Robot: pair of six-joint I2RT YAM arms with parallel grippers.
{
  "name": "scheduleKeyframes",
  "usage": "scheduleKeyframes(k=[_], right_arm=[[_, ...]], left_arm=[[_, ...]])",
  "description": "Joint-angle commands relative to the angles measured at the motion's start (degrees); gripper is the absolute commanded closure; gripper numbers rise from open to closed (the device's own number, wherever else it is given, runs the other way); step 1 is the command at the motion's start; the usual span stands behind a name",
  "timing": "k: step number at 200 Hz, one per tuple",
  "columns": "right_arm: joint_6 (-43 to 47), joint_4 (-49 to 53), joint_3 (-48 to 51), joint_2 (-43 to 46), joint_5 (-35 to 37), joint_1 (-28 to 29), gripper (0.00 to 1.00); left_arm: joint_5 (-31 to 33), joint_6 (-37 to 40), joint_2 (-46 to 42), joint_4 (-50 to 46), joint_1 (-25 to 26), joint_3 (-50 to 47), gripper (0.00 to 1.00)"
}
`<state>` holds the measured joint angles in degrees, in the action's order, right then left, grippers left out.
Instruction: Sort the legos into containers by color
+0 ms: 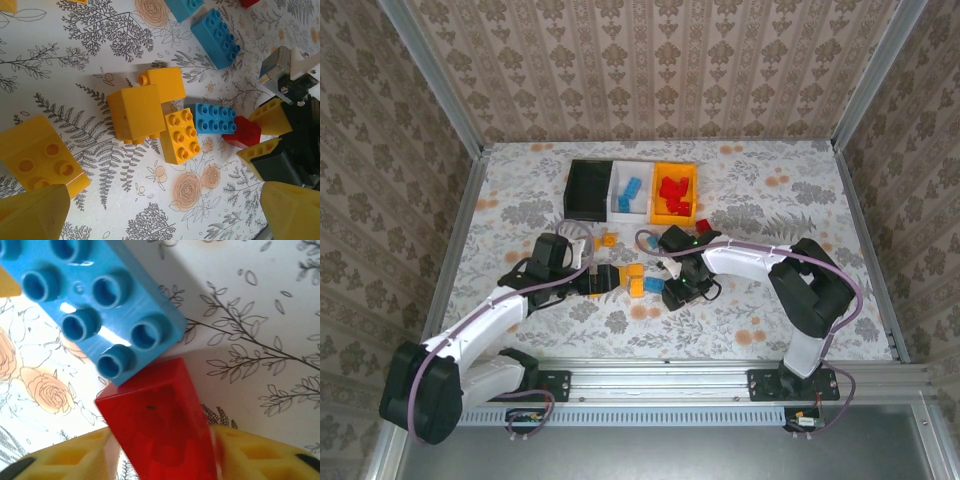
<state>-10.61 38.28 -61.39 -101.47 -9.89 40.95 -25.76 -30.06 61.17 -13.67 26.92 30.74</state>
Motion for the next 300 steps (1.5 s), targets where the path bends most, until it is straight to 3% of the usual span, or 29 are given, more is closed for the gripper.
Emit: scheduleKeyframes(k=[1, 30, 80, 121, 150, 201, 213, 231, 247, 266, 300], right_arm=[[-0.9, 0.1, 0.0, 1.3, 2.8, 0.5, 0.57], [-1.2, 0.2, 0.6, 2.5, 3.7, 0.5, 0.7], [-2.6, 1.2, 3.3, 10.0, 3.9, -1.7, 0.71], [-5.6, 0.3, -2.6, 13.9, 1.7, -6.9, 0.7], [-8.7, 0.0, -12.0, 8.6, 3.1, -10.3, 0.7], [-11.3, 2.8, -31.2, -8.7, 6.6, -15.1, 0.7], [-11.1, 3.9, -35.3, -12.3, 7.4, -15.4, 0.66], [-11.0, 6.1, -40.8, -15.9, 8.3, -15.8, 0.47], [-11.0, 6.1, -41.8, -15.5, 8.7, -15.8, 0.38], [-10.9, 4.2, -38.6, -11.5, 9.9, -15.8, 0.33], [-8.3, 3.7, -27.9, -2.5, 14.8, -16.9, 0.32]], left_arm=[[-1.1, -0.7, -0.4, 0.1, -0.2, -0.3, 0.0], [-0.7, -0.5, -1.2, -0.7, -0.2, -0.4, 0.0], [-0.7, -0.6, -0.9, 0.0, -0.2, -0.5, 0.0], [-1.3, -0.9, 1.0, 1.4, -0.1, 0.1, 0.0], [-1.6, -0.9, 1.5, 1.8, 0.3, 0.0, 0.0], [-0.9, 0.2, -0.6, -0.8, 0.5, -0.9, 0.0], [-0.5, 0.6, -1.1, -1.9, 0.4, -0.9, 0.0], [-0.2, 1.0, -1.8, -2.7, 0.3, -0.9, 0.0], [-0.1, 1.1, -2.1, -3.0, 0.2, -0.9, 0.0], [-0.1, 1.2, -1.7, -2.6, 0.1, -1.0, 0.0], [-1.1, 0.7, 0.6, -0.2, 0.1, -0.8, 0.0]])
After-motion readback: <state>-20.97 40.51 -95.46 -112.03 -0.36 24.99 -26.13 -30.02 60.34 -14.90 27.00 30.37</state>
